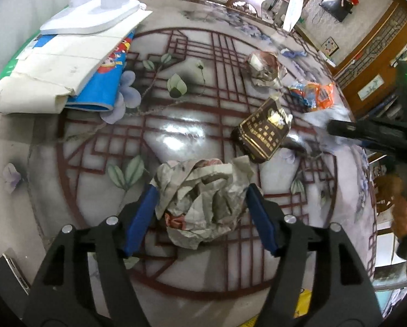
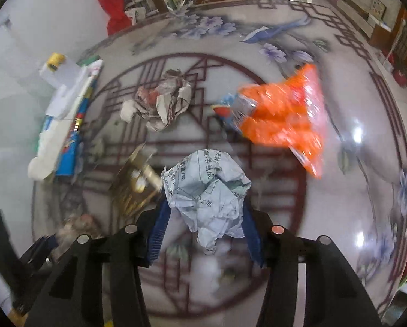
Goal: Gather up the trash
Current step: 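Lift both crumpled papers and carry them toward the red bucket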
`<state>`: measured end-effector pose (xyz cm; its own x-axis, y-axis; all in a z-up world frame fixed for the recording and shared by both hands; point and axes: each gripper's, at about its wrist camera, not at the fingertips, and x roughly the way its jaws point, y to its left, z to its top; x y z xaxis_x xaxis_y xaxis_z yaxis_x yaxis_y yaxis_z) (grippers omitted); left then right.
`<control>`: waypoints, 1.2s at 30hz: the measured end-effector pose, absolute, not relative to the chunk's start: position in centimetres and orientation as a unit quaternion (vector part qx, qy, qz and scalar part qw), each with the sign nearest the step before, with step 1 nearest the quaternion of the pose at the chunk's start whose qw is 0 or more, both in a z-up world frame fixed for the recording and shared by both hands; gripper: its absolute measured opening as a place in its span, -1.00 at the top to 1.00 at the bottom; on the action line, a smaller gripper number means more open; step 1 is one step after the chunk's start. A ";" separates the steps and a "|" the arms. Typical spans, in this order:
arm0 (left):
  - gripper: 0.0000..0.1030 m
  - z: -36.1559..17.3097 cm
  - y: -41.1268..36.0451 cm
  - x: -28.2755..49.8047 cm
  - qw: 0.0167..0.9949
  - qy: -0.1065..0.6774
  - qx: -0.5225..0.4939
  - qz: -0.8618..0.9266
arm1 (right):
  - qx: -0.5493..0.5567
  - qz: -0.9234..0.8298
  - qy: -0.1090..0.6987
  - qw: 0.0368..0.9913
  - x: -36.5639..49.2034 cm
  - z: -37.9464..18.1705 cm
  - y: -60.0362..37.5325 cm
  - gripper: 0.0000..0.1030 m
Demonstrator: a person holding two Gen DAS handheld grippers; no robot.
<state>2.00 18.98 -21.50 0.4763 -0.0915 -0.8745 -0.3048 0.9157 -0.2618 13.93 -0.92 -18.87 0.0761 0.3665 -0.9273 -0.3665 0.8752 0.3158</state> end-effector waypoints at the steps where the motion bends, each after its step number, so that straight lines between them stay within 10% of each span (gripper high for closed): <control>1: -0.26 -21.5 18.9 2.0 0.837 0.509 -0.192 0.064 | 0.010 0.249 0.632 0.734 13.4 -18.4 -1.7 0.03; 7: 0.36 -20.1 18.3 1.9 0.847 0.495 -0.184 0.065 | 0.072 0.219 0.608 0.760 10.5 -15.2 -6.3 0.01; 36: 0.38 -8.8 6.2 0.2 0.918 0.383 -0.103 -0.016 | 0.136 0.133 0.500 0.845 2.6 -8.3 -20.1 -0.03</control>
